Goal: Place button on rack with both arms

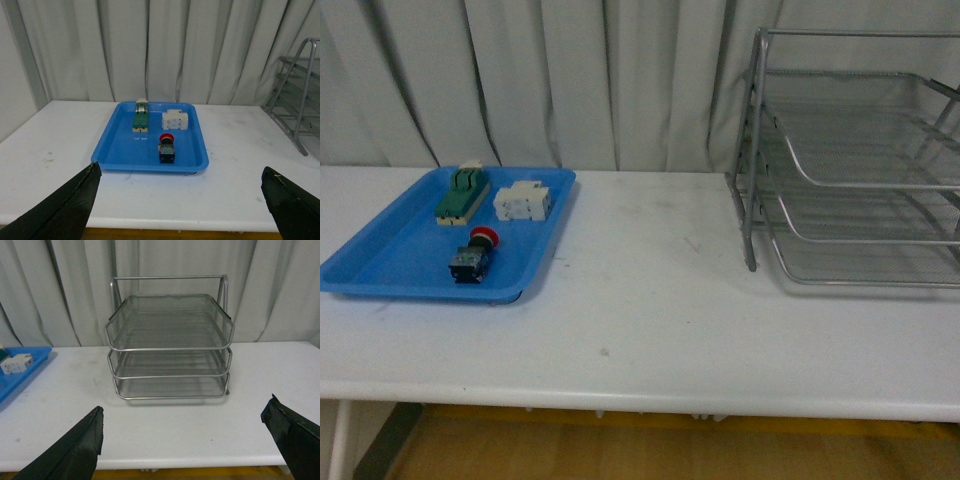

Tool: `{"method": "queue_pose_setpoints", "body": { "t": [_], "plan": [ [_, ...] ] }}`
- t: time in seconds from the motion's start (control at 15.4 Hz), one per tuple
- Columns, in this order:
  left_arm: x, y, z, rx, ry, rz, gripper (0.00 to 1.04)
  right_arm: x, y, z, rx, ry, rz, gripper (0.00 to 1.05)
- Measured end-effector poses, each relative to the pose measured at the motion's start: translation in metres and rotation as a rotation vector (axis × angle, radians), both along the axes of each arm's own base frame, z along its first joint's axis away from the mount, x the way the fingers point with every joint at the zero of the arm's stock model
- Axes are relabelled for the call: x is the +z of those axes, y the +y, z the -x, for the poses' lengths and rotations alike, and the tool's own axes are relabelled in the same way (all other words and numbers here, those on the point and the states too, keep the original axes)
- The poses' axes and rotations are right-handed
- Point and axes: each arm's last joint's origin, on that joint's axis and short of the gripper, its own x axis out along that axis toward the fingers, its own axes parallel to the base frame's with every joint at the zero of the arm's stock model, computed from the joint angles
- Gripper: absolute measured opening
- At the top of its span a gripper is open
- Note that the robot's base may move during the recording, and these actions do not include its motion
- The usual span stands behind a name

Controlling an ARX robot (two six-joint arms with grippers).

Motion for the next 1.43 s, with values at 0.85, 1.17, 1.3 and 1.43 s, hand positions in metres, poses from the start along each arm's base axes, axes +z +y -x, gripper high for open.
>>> {"method": "queue_pose_setpoints", "body": {
  "t": [0.85,1.17,1.3,1.43],
  "plan": [
    [0.0,0.0,0.0,0.0,0.0,0.0,0.98,0.0,0.0,0.0,0.0,0.0,0.0,0.98],
    [0.0,0.0,0.0,0.0,0.0,0.0,0.98,0.0,0.0,0.0,0.0,0.0,0.0,0.98],
    [0.0,0.0,0.0,0.0,0.0,0.0,0.98,0.0,0.0,0.0,0.0,0.0,0.0,0.98],
    [0.0,0.0,0.0,0.0,0.0,0.0,0.98,0.0,0.0,0.0,0.0,0.0,0.0,0.98]
  ]
}}
